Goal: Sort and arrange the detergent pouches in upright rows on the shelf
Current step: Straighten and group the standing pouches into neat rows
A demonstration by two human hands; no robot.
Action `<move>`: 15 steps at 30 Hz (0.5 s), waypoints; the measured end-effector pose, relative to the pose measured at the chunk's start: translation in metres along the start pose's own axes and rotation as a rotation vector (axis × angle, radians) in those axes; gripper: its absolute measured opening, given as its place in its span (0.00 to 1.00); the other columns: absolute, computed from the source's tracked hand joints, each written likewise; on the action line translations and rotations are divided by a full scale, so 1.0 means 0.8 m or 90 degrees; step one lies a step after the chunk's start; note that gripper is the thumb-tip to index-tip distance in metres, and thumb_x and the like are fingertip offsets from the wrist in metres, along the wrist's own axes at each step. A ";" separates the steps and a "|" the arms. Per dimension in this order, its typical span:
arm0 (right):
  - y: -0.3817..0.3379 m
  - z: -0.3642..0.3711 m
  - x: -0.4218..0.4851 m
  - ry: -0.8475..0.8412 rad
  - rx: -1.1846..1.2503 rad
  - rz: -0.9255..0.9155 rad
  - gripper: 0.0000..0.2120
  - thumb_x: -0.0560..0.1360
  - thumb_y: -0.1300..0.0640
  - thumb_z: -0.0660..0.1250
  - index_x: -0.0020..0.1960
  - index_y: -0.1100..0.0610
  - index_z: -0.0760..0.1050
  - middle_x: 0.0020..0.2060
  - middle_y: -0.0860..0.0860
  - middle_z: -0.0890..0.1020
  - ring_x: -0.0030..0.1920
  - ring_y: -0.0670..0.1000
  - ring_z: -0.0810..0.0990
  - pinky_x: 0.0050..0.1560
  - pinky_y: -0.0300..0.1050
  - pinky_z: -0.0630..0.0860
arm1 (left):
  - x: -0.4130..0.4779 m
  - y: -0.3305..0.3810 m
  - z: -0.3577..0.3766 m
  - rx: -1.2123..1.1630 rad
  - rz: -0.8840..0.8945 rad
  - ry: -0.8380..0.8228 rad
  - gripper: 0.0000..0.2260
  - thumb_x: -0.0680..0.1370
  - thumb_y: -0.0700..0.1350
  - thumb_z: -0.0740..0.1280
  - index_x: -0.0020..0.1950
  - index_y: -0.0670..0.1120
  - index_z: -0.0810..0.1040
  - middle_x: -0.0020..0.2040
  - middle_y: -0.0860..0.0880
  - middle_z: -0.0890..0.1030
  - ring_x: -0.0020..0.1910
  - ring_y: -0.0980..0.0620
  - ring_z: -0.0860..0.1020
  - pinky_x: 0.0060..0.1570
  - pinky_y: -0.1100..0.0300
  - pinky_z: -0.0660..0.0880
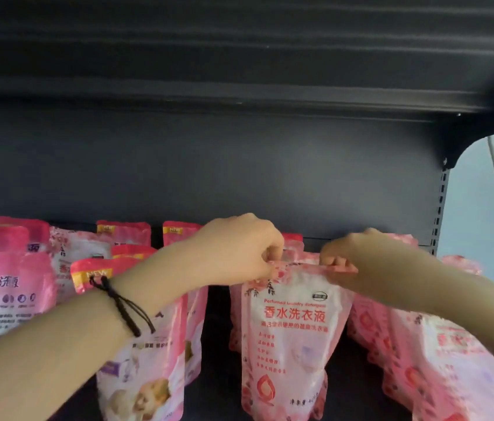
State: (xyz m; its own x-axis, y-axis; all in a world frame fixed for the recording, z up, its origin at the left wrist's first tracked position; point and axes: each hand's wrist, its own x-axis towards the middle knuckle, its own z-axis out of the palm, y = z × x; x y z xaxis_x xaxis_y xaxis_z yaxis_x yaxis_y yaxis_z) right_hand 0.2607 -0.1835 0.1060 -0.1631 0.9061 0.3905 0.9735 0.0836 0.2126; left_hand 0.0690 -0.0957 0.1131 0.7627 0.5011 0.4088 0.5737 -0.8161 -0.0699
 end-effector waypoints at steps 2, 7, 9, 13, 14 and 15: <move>0.002 -0.018 0.018 -0.103 -0.026 -0.014 0.05 0.76 0.52 0.65 0.45 0.53 0.76 0.42 0.45 0.81 0.44 0.47 0.80 0.46 0.43 0.77 | 0.015 -0.007 -0.014 -0.026 0.030 -0.090 0.05 0.73 0.50 0.72 0.42 0.52 0.78 0.36 0.59 0.81 0.37 0.59 0.77 0.36 0.59 0.73; 0.016 -0.051 0.063 -0.375 0.183 0.013 0.06 0.74 0.48 0.69 0.41 0.48 0.79 0.34 0.40 0.83 0.36 0.44 0.83 0.38 0.38 0.80 | 0.047 -0.033 -0.026 -0.124 0.085 -0.246 0.13 0.74 0.56 0.71 0.41 0.46 0.81 0.36 0.50 0.85 0.32 0.57 0.80 0.36 0.65 0.73; 0.025 -0.062 0.086 -0.404 0.206 0.019 0.06 0.75 0.49 0.68 0.44 0.51 0.80 0.36 0.45 0.85 0.36 0.47 0.84 0.38 0.39 0.81 | 0.062 -0.049 -0.031 -0.161 0.053 -0.244 0.16 0.75 0.59 0.68 0.38 0.47 0.80 0.33 0.53 0.84 0.31 0.58 0.82 0.38 0.60 0.77; 0.043 -0.063 0.141 -0.373 0.126 0.012 0.04 0.76 0.50 0.67 0.46 0.50 0.79 0.39 0.48 0.85 0.36 0.44 0.83 0.38 0.38 0.80 | 0.112 -0.101 -0.041 0.001 0.032 -0.127 0.12 0.77 0.57 0.66 0.41 0.50 0.79 0.34 0.56 0.84 0.30 0.59 0.82 0.35 0.61 0.75; 0.047 -0.058 0.155 -0.370 0.087 0.010 0.04 0.75 0.50 0.67 0.45 0.49 0.78 0.39 0.48 0.84 0.36 0.44 0.83 0.39 0.39 0.80 | 0.124 -0.113 -0.041 0.033 0.034 -0.129 0.11 0.77 0.57 0.66 0.42 0.51 0.79 0.35 0.56 0.84 0.32 0.59 0.81 0.36 0.61 0.74; 0.052 -0.050 0.170 -0.364 0.052 0.007 0.03 0.75 0.50 0.68 0.44 0.49 0.78 0.40 0.48 0.84 0.36 0.45 0.82 0.41 0.41 0.81 | 0.136 -0.124 -0.039 0.051 0.040 -0.143 0.09 0.76 0.56 0.67 0.44 0.52 0.79 0.36 0.56 0.83 0.34 0.59 0.80 0.37 0.61 0.74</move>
State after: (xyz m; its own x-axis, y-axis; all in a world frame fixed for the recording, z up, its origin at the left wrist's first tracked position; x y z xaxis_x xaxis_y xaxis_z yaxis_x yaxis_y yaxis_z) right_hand 0.2729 -0.0737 0.2040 -0.0622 0.9853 -0.1590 0.9876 0.0838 0.1325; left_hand 0.0860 0.0309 0.1927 0.8399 0.5088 0.1888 0.5378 -0.8269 -0.1642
